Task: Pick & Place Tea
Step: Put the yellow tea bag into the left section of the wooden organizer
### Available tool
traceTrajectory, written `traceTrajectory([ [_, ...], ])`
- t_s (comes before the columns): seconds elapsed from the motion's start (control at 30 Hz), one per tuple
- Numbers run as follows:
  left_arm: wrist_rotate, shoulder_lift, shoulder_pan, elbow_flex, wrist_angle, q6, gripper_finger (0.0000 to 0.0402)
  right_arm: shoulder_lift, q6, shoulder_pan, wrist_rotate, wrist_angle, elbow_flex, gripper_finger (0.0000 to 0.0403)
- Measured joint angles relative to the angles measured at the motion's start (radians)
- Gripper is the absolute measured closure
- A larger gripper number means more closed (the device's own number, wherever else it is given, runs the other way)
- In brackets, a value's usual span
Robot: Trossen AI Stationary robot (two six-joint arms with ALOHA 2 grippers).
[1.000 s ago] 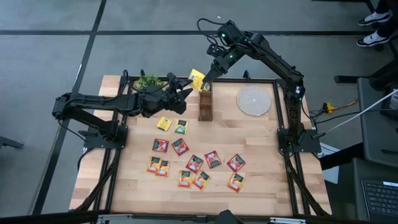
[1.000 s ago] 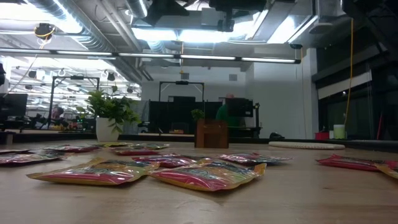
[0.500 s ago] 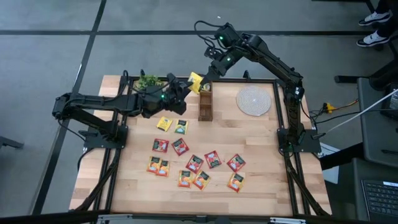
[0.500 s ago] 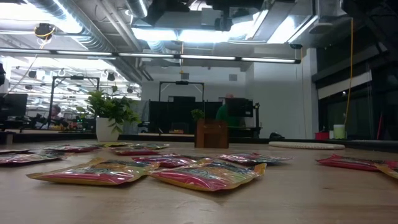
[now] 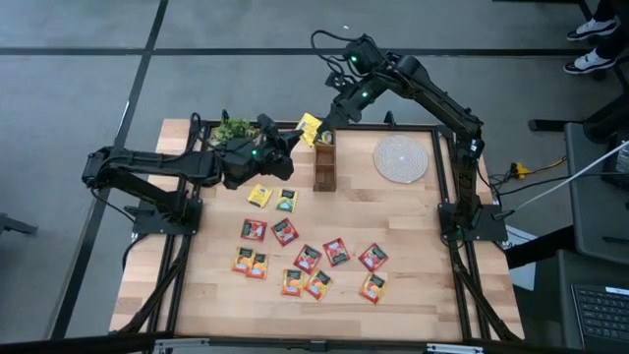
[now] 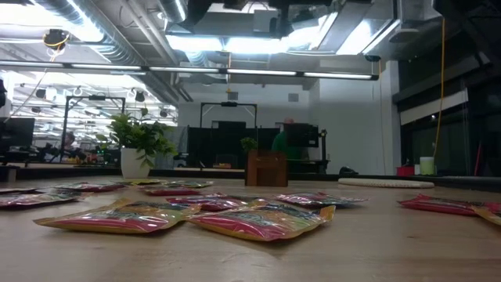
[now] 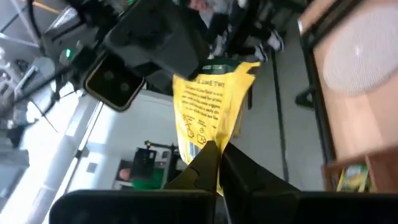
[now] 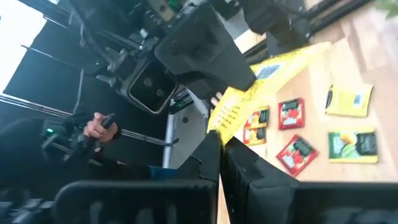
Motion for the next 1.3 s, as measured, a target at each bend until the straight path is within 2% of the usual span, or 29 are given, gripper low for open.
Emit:
traceTrajectory([
  [0.23,0.079,-0.007,0.056,0.001,0.061,-0.153,0.0398,-0.076,-0.115,-0.001,0.127,-0.006,0.000,0.0393],
  [0.37,0.096,-0.006,0.111,-0.004,0.057,-0.226,0.0398,-0.125,-0.205,-0.002,0.151,-0.021,0.004,0.0393],
  [0.5,0.177,-0.007,0.161,-0.004,0.060,-0.323,0.0398,-0.159,-0.338,-0.001,0.222,-0.033,0.003,0.0384],
  [0.63,0.267,-0.006,0.203,-0.004,0.061,-0.378,0.0398,-0.183,-0.419,0.002,0.343,-0.042,0.003,0.0349],
  [0.8,0.352,0.004,0.230,-0.004,0.055,-0.492,0.0398,-0.178,-0.515,0.002,0.484,-0.107,0.002,0.0272],
  [1.0,0.387,0.011,0.245,-0.003,0.058,-0.561,0.0398,-0.178,-0.636,0.017,0.605,-0.154,0.002,0.0197],
  [1.13,0.469,0.013,0.262,-0.003,0.064,-0.683,0.0398,-0.178,-0.726,0.044,0.646,-0.152,0.002,0.0176],
  [1.3,0.586,0.031,0.294,-0.003,0.066,-0.837,0.0398,-0.178,-0.845,0.107,0.745,-0.155,0.002,0.0174],
])
